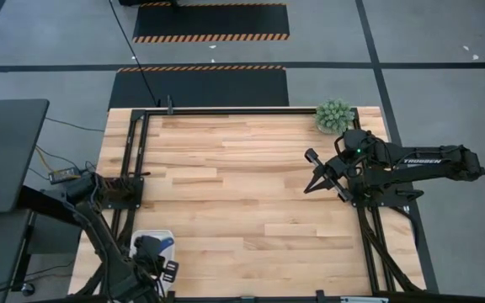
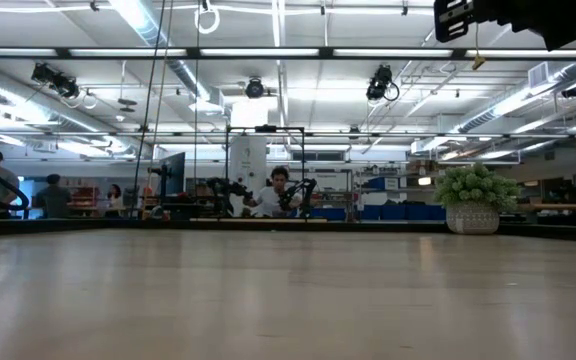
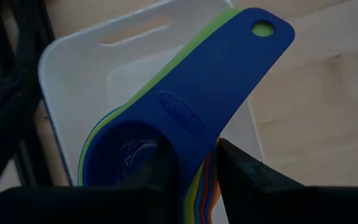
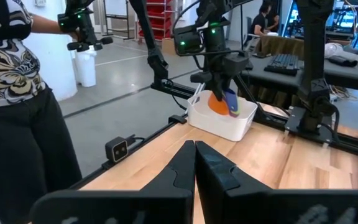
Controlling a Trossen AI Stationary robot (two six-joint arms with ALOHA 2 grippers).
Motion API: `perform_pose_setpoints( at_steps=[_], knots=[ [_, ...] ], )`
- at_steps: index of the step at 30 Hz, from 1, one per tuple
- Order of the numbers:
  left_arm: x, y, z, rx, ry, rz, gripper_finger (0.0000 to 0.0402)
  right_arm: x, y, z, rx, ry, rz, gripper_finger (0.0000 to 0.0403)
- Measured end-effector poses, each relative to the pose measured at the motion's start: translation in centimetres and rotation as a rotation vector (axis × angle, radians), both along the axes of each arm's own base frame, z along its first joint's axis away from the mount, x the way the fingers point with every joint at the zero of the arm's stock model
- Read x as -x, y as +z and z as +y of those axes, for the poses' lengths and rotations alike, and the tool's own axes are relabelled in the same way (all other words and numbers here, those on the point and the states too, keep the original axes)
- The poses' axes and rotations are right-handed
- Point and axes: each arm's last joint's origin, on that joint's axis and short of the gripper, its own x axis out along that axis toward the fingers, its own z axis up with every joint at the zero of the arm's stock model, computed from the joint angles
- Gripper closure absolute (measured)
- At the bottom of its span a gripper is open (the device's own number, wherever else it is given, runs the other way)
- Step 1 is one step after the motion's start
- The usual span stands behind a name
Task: Nest measuring cups in basket
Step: Put the stacked measuring cups into the white bin
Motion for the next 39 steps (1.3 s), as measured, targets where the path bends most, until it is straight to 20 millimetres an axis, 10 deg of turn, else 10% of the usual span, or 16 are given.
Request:
perform_pose_setpoints(
  at_steps=[39],
  knots=[
    [-1.4, -2.6, -0.4, -0.01, 0.093, 0.109, 0.0306, -0.1, 0.5, 0.0, -0.087, -0.009, 0.014, 0.0385]
  ],
)
